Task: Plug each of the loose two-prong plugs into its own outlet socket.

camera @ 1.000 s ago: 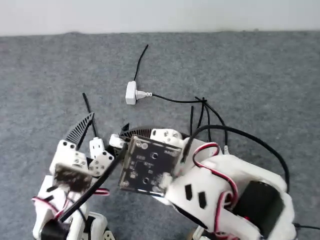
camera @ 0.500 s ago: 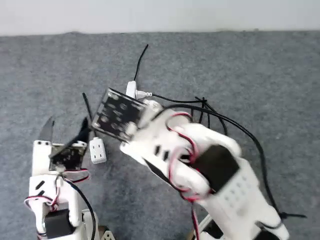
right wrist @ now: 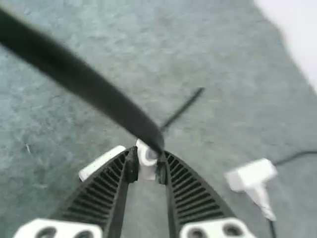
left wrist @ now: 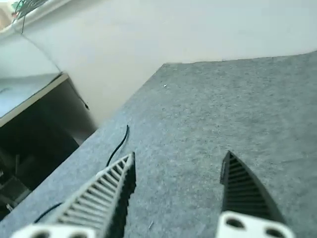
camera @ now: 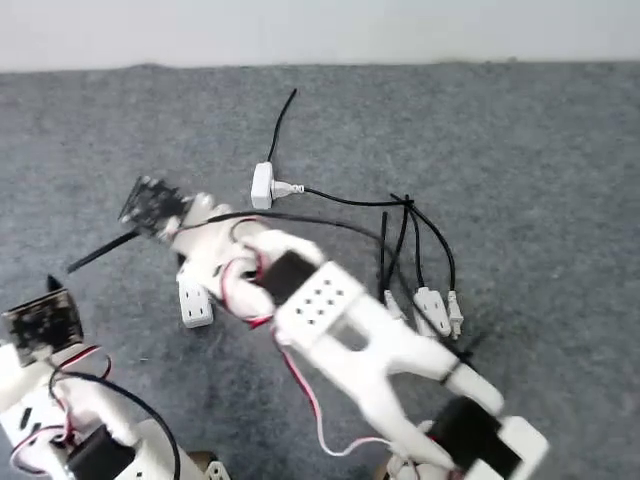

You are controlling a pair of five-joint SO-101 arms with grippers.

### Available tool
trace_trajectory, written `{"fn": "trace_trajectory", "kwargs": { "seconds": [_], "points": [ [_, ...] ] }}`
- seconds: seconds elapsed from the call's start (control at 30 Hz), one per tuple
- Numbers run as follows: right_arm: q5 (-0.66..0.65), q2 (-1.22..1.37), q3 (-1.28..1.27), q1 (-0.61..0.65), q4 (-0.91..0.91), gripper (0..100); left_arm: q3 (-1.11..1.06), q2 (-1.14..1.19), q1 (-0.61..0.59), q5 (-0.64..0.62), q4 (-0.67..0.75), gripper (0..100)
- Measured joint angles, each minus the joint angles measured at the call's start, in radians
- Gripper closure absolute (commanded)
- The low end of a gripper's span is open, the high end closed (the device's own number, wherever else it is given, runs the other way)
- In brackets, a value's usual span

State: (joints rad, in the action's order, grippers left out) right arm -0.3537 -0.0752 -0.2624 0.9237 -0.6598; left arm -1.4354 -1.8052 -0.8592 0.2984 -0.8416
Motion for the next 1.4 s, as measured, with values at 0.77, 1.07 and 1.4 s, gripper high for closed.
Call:
{"fn": "trace_trajectory", "kwargs": {
  "seconds": [0.77,1.07,1.4],
  "points": [
    [-0.049,0.439,0.511,0.126,-0.442,98.9,0.0,0.0,-0.091,-0.117,-0.226,73],
    [-0.141,0.439,0.537,0.094,-0.502,98.9,0.0,0.0,-0.091,-0.117,-0.232,73],
    [-0.144,0.439,0.537,0.032,-0.477,98.8,0.0,0.0,-0.091,-0.117,-0.232,73]
  ]
}}
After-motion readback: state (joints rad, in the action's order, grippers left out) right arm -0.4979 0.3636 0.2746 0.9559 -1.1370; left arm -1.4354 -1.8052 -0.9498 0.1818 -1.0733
